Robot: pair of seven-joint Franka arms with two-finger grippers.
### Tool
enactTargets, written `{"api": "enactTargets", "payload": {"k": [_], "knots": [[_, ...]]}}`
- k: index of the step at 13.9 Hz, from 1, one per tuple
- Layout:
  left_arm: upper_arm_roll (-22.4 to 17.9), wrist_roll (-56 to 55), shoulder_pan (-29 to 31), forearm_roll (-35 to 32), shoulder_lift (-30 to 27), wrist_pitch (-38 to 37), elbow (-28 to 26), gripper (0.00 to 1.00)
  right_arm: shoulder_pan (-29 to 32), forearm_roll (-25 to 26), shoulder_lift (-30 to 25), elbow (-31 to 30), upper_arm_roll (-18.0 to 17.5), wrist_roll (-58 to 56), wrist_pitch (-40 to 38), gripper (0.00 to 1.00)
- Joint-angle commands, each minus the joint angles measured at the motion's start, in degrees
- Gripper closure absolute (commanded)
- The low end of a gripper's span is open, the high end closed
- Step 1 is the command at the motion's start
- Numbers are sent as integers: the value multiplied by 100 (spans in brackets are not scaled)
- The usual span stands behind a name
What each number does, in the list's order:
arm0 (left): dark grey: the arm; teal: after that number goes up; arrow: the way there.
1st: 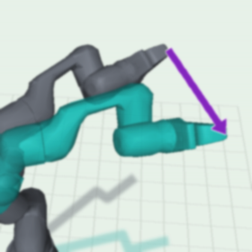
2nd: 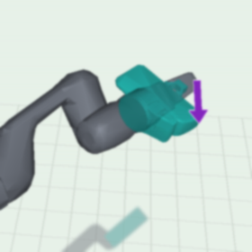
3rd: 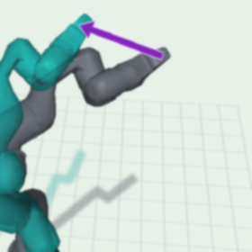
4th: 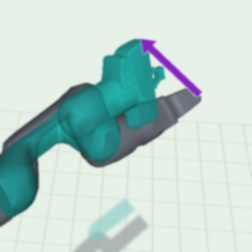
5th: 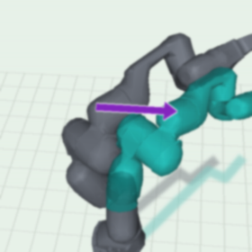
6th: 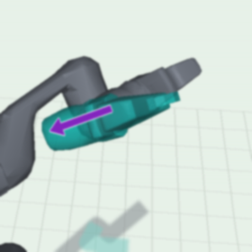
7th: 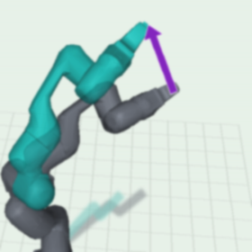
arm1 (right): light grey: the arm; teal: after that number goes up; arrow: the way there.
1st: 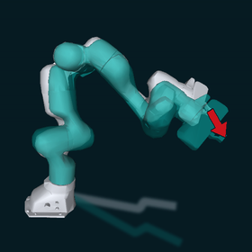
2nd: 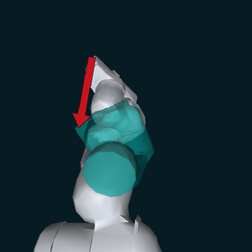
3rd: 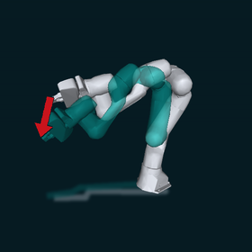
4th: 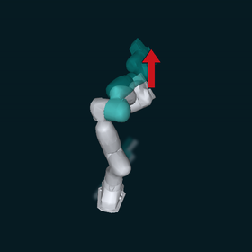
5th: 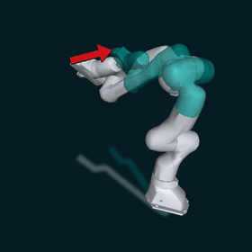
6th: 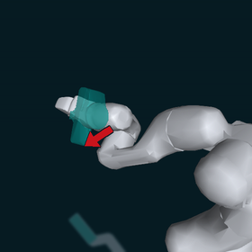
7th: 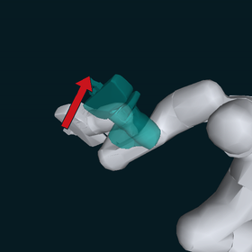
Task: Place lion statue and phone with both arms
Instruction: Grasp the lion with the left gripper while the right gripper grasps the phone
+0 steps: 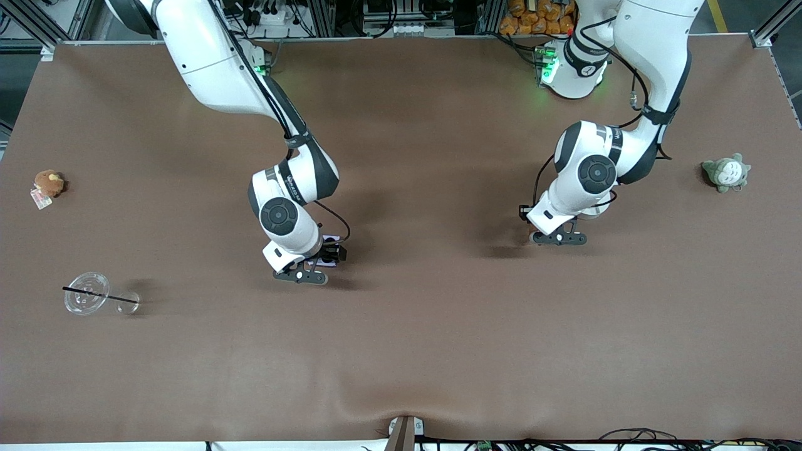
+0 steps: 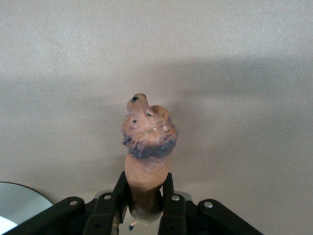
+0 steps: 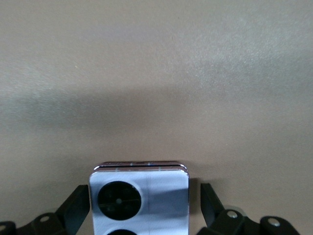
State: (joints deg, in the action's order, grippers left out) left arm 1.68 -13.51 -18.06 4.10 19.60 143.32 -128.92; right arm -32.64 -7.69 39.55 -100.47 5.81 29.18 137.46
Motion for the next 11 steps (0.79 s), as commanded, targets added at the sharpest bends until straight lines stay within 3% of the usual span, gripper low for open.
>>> {"api": "enactTargets", "payload": {"k": [1,3,4,6,8,9,11], "knots": [[43,-3,39,-102,-62,91,-81,0,30,-92,62,19,-19,87,27,0],[43,-116,48,-102,-53,38,94,0,30,-92,88,19,-10,79,53,0],[34,-99,109,-102,-53,-14,313,0,30,-92,106,19,-19,79,53,5],[43,-99,198,-94,-9,-539,918,0,30,-92,106,19,-10,79,62,41],[43,-108,154,-85,61,-1312,1717,0,30,-92,115,19,-10,61,62,72],[43,-117,145,-85,166,-1690,2174,0,30,-75,89,19,-10,26,53,81],[34,-117,145,-76,377,-2437,3053,0,82,-48,-25,45,51,8,1,84]]}}
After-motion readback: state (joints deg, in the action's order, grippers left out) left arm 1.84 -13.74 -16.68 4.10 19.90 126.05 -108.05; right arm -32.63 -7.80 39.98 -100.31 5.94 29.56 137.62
